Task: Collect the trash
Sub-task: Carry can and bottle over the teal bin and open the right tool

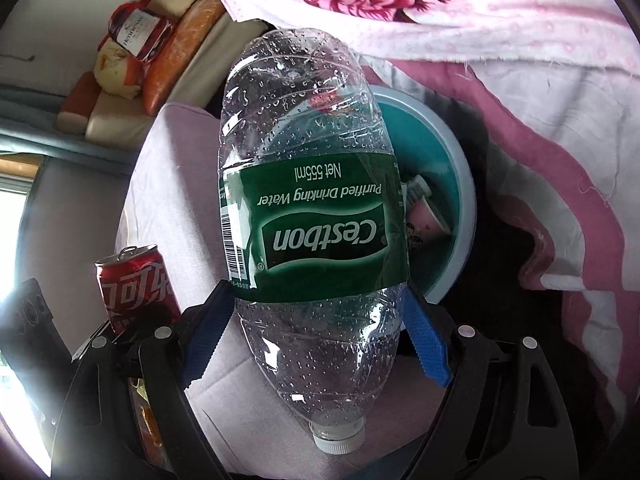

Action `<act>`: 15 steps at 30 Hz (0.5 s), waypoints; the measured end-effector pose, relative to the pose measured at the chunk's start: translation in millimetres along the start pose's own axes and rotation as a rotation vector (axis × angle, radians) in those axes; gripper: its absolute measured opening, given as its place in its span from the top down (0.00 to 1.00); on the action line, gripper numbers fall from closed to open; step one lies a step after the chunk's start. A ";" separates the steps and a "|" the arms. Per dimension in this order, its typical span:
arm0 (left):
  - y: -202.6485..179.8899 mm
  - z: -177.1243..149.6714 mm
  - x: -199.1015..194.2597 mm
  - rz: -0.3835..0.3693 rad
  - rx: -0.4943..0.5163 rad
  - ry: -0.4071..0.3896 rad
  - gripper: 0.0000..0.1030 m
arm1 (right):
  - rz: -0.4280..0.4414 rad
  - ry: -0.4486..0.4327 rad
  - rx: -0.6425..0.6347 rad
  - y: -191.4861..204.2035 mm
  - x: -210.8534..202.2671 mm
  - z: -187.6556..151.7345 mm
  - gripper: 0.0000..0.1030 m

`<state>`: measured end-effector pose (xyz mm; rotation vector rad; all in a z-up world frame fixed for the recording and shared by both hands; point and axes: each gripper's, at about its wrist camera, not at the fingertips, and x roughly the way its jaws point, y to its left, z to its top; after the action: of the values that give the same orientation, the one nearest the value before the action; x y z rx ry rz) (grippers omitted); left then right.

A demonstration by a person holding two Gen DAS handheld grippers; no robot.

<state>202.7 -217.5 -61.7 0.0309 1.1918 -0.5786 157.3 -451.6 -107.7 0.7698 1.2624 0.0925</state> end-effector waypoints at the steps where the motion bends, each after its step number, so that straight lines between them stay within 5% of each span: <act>1: 0.3 0.0 2.2 -0.001 -0.002 0.003 0.53 | -0.004 -0.003 -0.002 -0.9 0.9 0.9 0.23; 10: 9.8 2.6 6.5 -0.009 -0.026 0.006 0.53 | -0.010 0.038 -0.015 7.3 22.3 17.9 0.19; 15: 12.7 2.3 8.6 -0.022 -0.037 0.010 0.53 | -0.030 -0.009 -0.083 18.7 19.1 19.3 0.13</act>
<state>212.4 -210.9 -71.9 -0.0108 1.2133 -0.5760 187.1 -437.7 -111.0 0.6786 1.2537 0.1162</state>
